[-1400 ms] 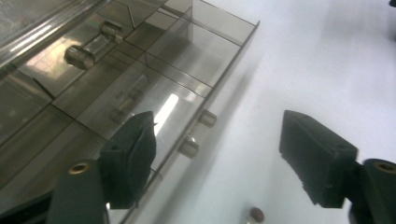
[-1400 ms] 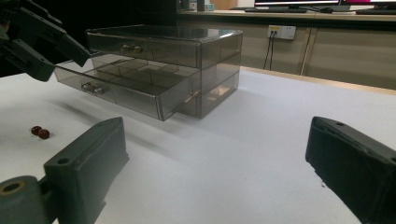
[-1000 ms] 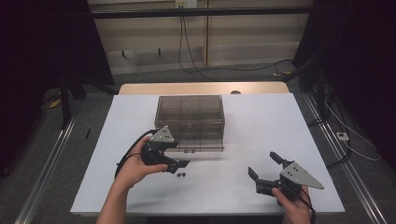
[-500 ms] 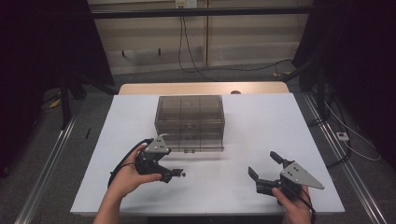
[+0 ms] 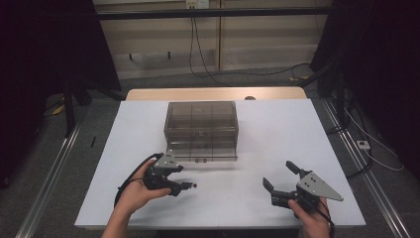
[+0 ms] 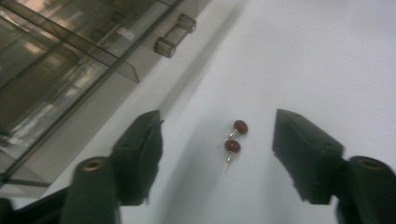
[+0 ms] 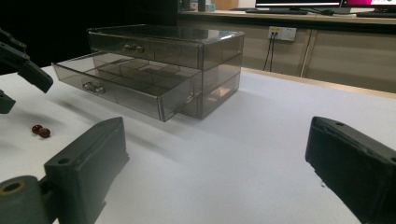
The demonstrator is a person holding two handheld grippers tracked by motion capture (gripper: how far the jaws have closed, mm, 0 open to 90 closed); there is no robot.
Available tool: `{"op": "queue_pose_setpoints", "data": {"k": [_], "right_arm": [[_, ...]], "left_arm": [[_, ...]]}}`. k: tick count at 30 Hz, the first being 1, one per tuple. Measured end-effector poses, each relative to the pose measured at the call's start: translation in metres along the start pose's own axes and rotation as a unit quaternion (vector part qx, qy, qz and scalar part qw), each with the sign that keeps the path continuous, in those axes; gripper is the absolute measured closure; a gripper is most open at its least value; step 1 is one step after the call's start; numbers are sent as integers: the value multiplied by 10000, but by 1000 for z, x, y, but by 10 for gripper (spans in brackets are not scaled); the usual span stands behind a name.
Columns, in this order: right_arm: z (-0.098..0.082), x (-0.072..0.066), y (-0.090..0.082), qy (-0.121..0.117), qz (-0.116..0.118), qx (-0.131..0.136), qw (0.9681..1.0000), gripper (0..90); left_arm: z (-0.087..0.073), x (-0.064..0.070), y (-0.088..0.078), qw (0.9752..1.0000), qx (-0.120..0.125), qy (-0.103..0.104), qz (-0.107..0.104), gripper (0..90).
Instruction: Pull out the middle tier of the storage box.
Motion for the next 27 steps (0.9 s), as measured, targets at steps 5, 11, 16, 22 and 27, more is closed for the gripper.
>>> {"op": "queue_pose_setpoints", "data": {"k": [5, 11, 16, 22, 27], "right_arm": [[0, 0, 0, 0, -5, -9, 10000, 47], [0, 1, 0, 19, -7, 11, 10000, 47], [0, 0, 0, 13, 19, -7, 10000, 47], [1, -1, 0, -27, 34, 1, 10000, 47], [1, 0, -2, -13, 18, 3, 10000, 47]], "left_arm": [[-2, 1, 5, 9999, -59, 48, -68, 513], [-5, 4, 11, 9997, -139, -56, -192, 637], [-6, 7, 12, 9994, -130, -114, -314, 697], [-7, 7, 15, 9993, -185, -108, -319, 717], [-6, 10, 19, 9990, -197, -137, -369, 732]]}}
Point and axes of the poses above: each handheld gripper's, and its own axes: y roughly forward along the jaws, z roughly out of its top, x roughly to its right, the point moved 7 cm from there along y, roughly forward along the jaws, and after that the axes turned 2 degrees about -y, right-handed, at the moved point
